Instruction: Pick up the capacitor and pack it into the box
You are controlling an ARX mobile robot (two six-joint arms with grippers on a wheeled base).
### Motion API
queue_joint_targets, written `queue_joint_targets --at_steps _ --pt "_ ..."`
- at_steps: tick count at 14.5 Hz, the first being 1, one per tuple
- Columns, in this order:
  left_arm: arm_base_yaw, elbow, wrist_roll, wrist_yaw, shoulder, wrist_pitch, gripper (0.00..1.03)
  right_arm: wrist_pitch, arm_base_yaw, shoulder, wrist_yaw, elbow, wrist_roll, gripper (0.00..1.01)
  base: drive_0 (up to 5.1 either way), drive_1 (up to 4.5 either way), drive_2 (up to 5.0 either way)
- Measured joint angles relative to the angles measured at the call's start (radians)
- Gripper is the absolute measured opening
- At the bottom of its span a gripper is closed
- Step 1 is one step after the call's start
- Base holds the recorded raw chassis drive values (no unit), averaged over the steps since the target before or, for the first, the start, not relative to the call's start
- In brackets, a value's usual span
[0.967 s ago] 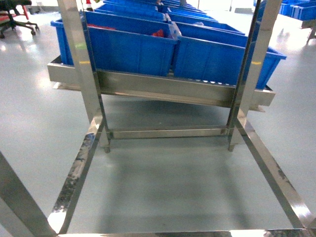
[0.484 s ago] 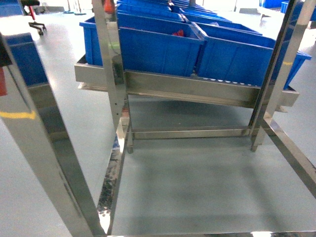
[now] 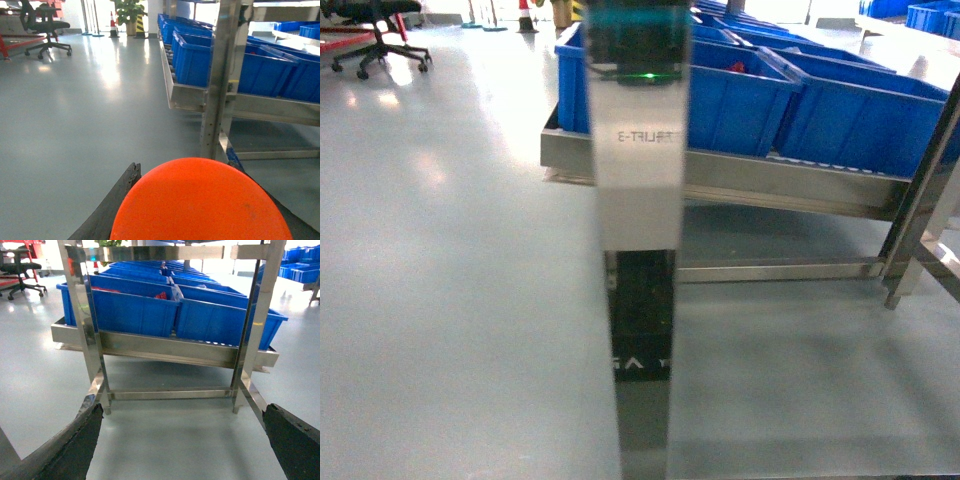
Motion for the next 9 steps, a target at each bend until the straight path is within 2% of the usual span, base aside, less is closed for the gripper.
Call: queue_joint_targets --at_steps 9 --pt "0.0 0.0 0.0 -0.001 0.0 -0.002 0.43 -0.004 0.0 0.0 0.0 0.0 0.0 0.98 -5.0 2.49 2.5"
